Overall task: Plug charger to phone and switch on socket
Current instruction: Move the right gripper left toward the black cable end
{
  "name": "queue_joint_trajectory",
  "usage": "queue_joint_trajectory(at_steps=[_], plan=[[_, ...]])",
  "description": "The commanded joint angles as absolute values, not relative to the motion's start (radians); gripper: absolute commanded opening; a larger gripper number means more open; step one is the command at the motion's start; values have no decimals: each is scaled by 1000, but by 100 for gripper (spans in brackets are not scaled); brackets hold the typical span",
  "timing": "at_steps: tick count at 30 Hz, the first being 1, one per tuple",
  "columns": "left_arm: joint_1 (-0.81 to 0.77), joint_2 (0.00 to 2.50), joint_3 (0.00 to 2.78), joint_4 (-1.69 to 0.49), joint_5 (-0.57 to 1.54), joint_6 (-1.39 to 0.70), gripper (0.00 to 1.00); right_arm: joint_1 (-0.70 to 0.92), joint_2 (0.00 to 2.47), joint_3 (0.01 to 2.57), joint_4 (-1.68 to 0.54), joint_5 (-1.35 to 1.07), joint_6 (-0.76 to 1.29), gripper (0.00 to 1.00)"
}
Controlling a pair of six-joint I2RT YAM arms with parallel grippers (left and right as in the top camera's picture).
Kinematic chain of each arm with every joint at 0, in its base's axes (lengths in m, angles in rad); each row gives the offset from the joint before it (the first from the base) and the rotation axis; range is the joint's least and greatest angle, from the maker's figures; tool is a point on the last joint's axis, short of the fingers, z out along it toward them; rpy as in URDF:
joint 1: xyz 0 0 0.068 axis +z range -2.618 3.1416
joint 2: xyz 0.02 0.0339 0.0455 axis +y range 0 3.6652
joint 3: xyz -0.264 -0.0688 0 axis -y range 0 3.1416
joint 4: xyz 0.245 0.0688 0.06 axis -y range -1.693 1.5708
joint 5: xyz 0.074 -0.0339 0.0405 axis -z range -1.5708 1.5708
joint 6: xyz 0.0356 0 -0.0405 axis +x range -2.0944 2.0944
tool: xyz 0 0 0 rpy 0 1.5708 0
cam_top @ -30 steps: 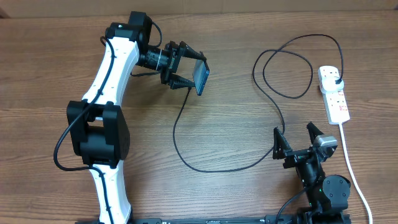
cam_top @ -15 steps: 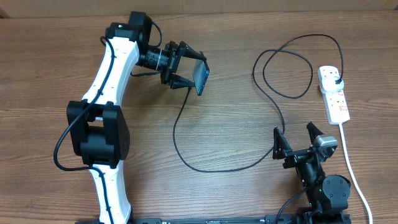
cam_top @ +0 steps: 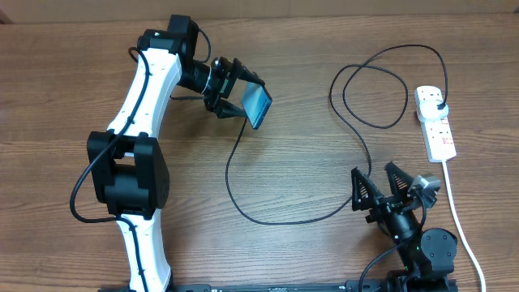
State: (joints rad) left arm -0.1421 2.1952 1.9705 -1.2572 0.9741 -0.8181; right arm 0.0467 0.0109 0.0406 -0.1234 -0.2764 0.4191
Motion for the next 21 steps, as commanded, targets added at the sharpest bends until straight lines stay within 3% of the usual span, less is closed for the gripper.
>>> queue_joint_trajectory(at_steps=[1,11,21], plan=[[-140,2188,2004,-1252,801,-835,49,51,3,35,-113,-375,538,100],[-140,2188,2004,-1252,717,-835,50,51,102,94,-83,-466,610,100],[-140,2188,2004,-1252,703,-835,50,51,575,412,-91,-598,610,100]])
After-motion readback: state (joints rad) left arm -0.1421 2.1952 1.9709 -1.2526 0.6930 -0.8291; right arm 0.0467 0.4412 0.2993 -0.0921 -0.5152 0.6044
